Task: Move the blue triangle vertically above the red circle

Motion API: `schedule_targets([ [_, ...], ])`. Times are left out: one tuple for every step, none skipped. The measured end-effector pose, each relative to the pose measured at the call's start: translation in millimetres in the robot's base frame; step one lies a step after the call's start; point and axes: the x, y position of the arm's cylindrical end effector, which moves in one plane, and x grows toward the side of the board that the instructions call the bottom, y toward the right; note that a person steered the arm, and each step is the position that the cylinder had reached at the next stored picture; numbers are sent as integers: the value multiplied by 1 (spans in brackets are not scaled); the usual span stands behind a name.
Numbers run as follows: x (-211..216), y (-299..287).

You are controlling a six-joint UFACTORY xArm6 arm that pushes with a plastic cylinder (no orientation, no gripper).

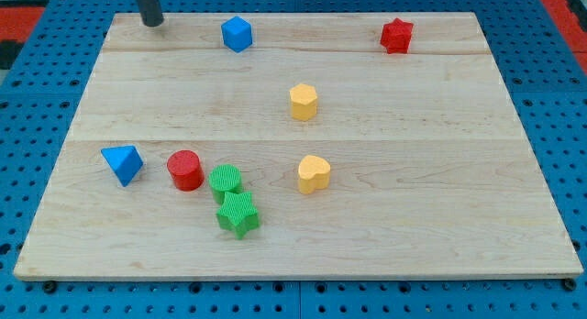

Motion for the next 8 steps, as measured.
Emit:
schedule_targets([
  [0,-28],
  [1,-55],
  [2,-73],
  [3,-75],
  [11,-71],
  [80,-57],
  [149,-46],
  [213,-46],
])
